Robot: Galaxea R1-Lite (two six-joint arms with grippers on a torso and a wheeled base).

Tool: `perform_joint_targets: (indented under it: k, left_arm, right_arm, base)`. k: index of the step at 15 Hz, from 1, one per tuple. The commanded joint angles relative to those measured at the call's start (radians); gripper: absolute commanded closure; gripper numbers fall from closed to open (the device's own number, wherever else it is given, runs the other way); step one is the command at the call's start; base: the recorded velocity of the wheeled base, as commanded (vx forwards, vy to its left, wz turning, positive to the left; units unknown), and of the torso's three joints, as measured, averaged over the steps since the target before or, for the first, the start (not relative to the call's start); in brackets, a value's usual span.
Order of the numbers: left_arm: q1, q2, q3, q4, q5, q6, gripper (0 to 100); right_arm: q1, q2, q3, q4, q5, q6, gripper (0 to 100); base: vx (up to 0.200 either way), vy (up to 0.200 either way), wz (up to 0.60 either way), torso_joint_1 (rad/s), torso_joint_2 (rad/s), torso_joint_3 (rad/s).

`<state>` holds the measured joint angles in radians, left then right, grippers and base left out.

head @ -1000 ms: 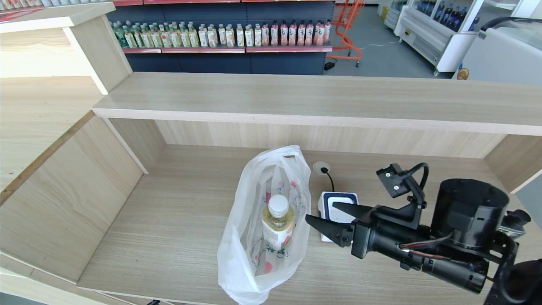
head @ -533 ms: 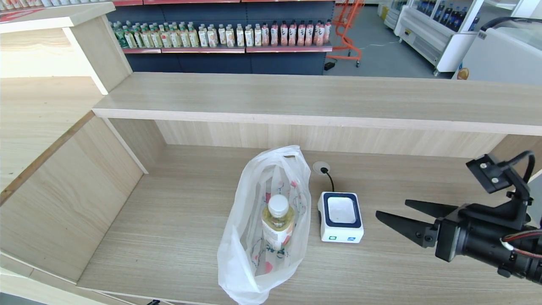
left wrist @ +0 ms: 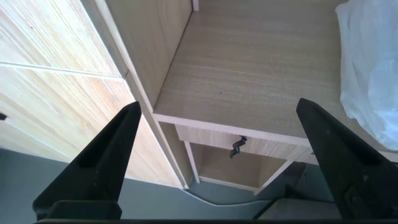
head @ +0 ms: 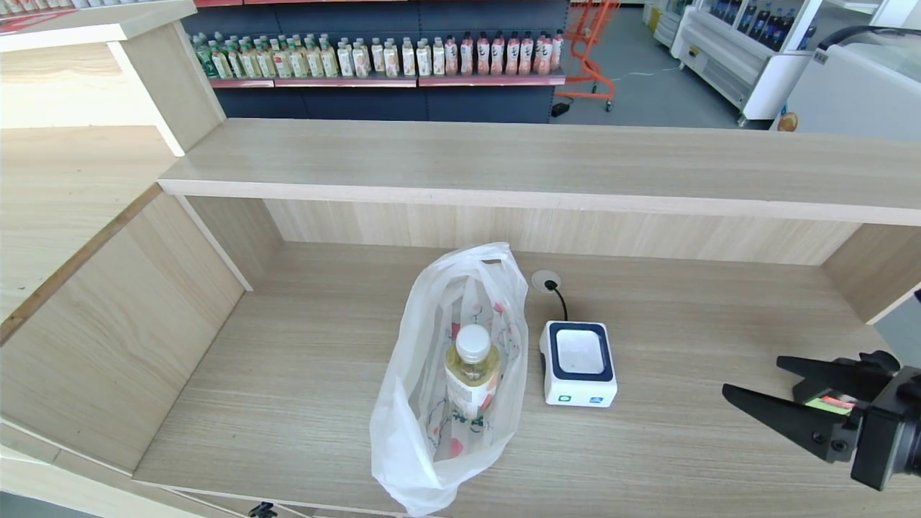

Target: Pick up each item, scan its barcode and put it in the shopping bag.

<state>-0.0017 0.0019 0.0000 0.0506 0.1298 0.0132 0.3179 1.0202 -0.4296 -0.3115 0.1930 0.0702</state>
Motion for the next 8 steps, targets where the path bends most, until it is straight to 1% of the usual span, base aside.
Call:
perform_joint_targets:
  k: [1,3,4,6,8]
  left_arm:
    - [0.0,0.0,0.0,0.0,0.001,0.001,0]
    - [0.0,0.0,0.0,0.0,0.001,0.001,0]
    - [0.0,0.0,0.0,0.0,0.001,-0.001,0]
    - [0.0,0.0,0.0,0.0,0.001,0.001,0]
    - [0.0,0.0,0.0,0.0,0.001,0.001,0]
  right_arm:
    - [-0.065,-0.035,-0.018,0.011,0.0,-0.013,0]
    - [-0.099,-0.031,-0.021,0.02,0.0,-0.063,0]
    - [-0.115,-0.014,-0.038,0.023,0.002,-0.064,0]
    - [-0.117,0.004,-0.054,0.025,0.002,-0.064,0]
    - [-0.131,0.04,-0.067,0.025,0.0,-0.064,0]
  base:
    - [-0.2,0.0,0.0,0.017,0.01,0.002]
    - [-0.2,0.0,0.0,-0.012,0.0,0.012]
    - [0.0,0.0,0.0,0.0,0.0,0.0]
    - [0.0,0.0,0.0,0.0,0.0,0.0]
    - [0.0,-0.2,0.0,0.002,0.0,0.005]
